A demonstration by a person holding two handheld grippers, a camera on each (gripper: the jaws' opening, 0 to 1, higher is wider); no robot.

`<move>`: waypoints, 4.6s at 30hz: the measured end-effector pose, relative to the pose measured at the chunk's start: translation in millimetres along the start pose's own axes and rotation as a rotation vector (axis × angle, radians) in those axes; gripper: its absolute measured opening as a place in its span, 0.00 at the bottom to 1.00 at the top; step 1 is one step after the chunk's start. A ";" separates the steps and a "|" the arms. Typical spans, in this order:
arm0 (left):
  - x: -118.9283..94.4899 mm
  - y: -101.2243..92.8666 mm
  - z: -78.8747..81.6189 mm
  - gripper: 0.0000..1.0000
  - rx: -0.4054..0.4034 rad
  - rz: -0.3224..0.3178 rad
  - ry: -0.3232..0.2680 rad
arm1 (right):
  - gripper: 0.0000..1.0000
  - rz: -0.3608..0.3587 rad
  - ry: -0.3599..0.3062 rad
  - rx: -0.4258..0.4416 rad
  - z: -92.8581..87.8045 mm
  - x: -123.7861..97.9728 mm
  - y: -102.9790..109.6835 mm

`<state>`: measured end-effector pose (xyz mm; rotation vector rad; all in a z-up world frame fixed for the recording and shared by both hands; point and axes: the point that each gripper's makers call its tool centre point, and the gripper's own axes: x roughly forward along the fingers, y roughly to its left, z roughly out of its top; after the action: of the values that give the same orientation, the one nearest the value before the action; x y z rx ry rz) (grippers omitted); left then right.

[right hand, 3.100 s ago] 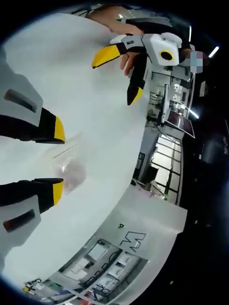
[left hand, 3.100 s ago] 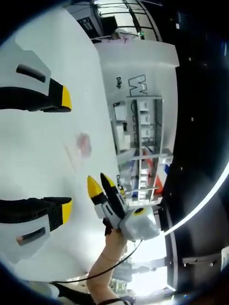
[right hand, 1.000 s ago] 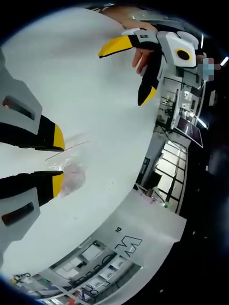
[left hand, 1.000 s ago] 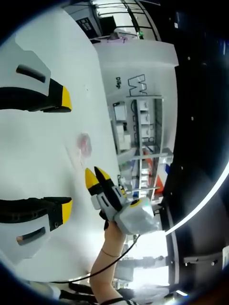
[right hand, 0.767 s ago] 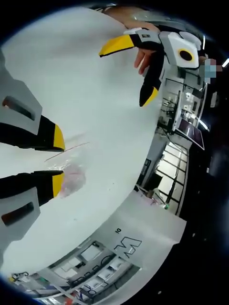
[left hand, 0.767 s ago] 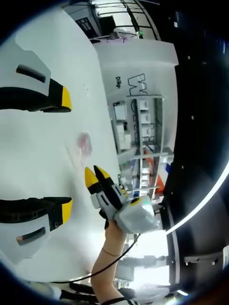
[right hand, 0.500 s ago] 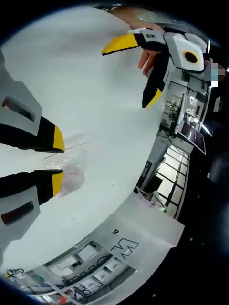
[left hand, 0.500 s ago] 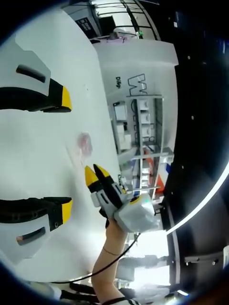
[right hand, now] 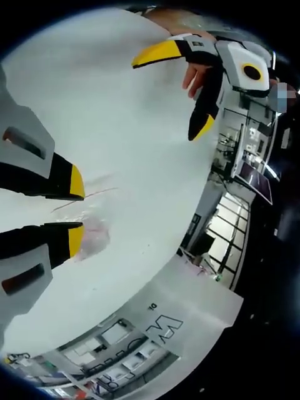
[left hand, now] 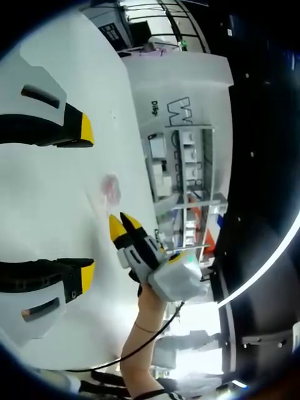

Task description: Open the resealable bag by pulling the two sides of the seal apart until the entire bag opening is separated and visibly accessible.

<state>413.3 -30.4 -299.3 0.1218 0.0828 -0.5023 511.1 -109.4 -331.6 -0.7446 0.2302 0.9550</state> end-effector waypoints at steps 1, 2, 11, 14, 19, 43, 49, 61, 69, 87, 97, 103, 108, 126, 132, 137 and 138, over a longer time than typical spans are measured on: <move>0.0 0.0 0.1 0.72 0.000 0.000 -0.001 | 0.11 0.001 0.001 -0.001 -0.2 0.3 0.1; -0.1 0.1 0.1 0.72 0.000 0.000 -0.001 | 0.10 0.001 0.002 -0.001 -0.3 0.5 0.0; 0.0 0.6 -0.3 0.72 0.000 0.001 0.000 | 0.10 0.003 0.005 -0.007 -0.7 2.7 -0.4; 0.0 0.7 0.4 0.72 0.000 0.001 -0.002 | 0.09 0.007 0.011 -0.015 -1.4 5.1 -0.2; -0.3 1.0 -0.7 0.72 0.000 0.001 0.000 | 0.08 0.004 0.019 -0.014 -3.5 7.8 -3.1; -0.9 -0.6 0.4 0.72 0.002 -0.005 -0.009 | 0.06 0.018 0.041 -0.040 -6.1 12.5 0.8; -0.9 -0.3 0.2 0.72 0.000 -0.004 -0.007 | 0.05 0.018 0.050 -0.060 -7.2 13.3 2.5; -0.4 -1.2 0.4 0.72 0.000 -0.006 -0.005 | 0.00 0.021 0.070 -0.096 -9.0 14.7 4.4; -0.2 -1.5 -0.8 0.72 0.001 -0.006 0.000 | 0.00 0.016 0.059 -0.095 -6.9 13.5 2.8; 2.5 -3.5 -4.4 0.72 0.009 -0.012 0.019 | 0.00 0.009 0.033 -0.075 -6.1 8.4 1.7; 3.6 -3.9 -6.2 0.72 0.012 -0.015 0.028 | 0.00 0.016 0.012 -0.039 -5.3 3.3 2.8; 3.8 -4.4 -7.2 0.72 0.013 -0.016 0.031 | 0.00 0.027 -0.002 -0.003 -5.2 0.9 4.7; 3.9 -4.4 -7.1 0.72 0.014 -0.016 0.032 | 0.00 0.024 -0.007 0.002 -4.8 -0.9 4.1; 4.7 -8.0 -9.0 0.70 0.027 -0.030 0.045 | 0.00 0.048 -0.052 0.096 5.1 -8.2 1.2; 5.1 -9.0 -9.0 0.70 0.030 -0.033 0.048 | 0.00 0.054 -0.062 0.112 7.2 -11.8 1.2; 5.1 -9.7 -9.5 0.70 0.032 -0.035 0.050 | 0.00 0.081 -0.098 0.166 12.9 -17.7 3.4; 5.1 -9.5 -9.2 0.70 0.032 -0.035 0.049 | 0.00 0.083 -0.102 0.171 13.4 -18.3 3.5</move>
<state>412.6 -39.8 -309.9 0.1646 0.1251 -0.5360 495.9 -111.1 -314.5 -0.5314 0.2521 1.0354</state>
